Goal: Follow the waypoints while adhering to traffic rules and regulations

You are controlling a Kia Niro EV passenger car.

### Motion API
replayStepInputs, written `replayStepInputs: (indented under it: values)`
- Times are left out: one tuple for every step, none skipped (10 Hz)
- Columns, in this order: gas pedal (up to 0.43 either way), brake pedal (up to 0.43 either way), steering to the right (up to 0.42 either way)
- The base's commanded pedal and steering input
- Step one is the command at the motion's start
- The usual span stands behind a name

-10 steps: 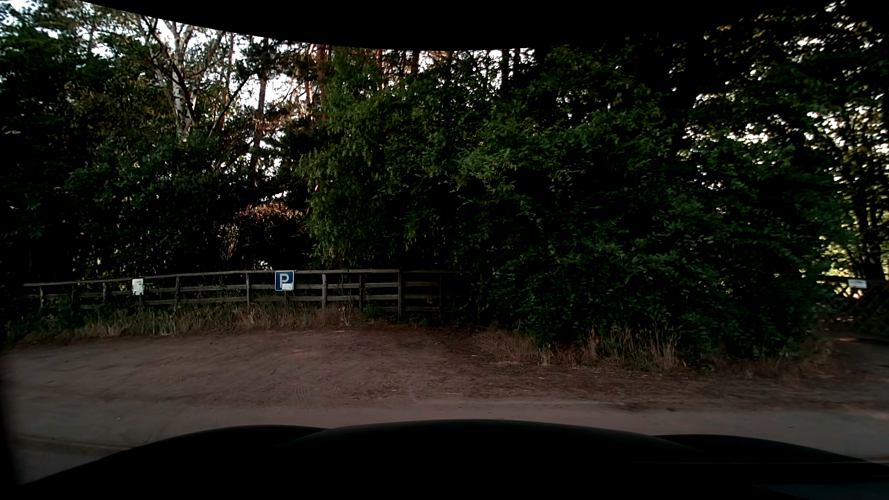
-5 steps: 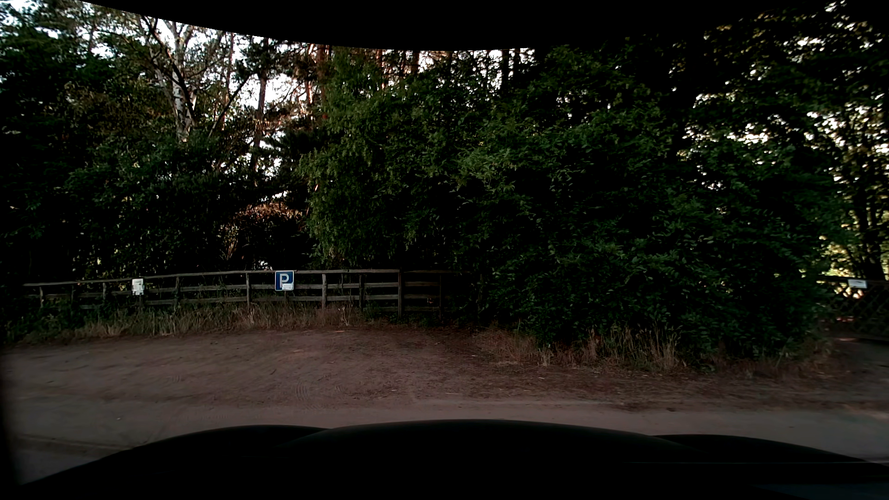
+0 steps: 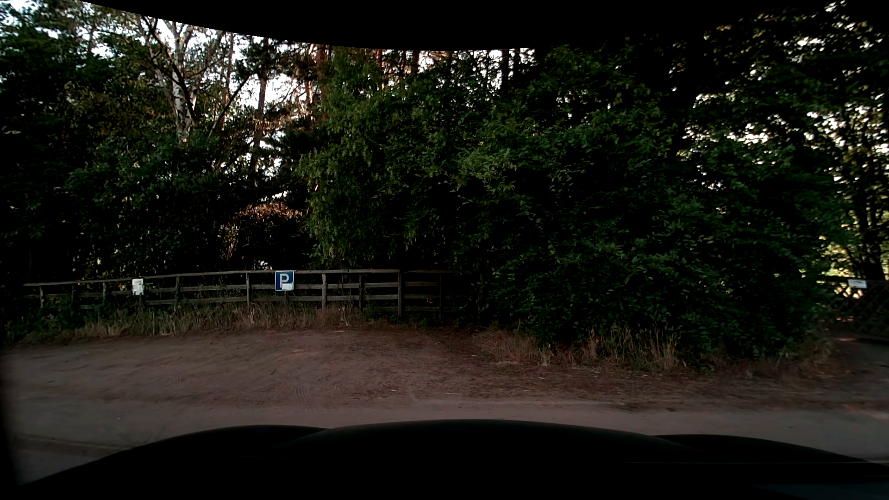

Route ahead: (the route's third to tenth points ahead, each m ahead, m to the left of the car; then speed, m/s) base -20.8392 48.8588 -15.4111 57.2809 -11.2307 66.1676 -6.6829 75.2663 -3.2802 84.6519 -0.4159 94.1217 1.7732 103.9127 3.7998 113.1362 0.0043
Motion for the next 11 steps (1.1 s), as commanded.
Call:
replayStepInputs:
  values:
    - [0.0,0.14,-0.87]
    - [0.0,0.128,-0.87]
    - [0.0,0.11,-0.87]
    - [0.0,0.079,-0.87]
    - [0.0,0.061,-0.87]
    - [0.0,0.037,-0.87]
    - [0.0,0.012,-0.87]
    - [0.0,0.0,-0.87]
    - [0.0,0.0,-0.87]
    - [0.0,0.0,-0.87]
    - [0.0,0.0,-0.87]
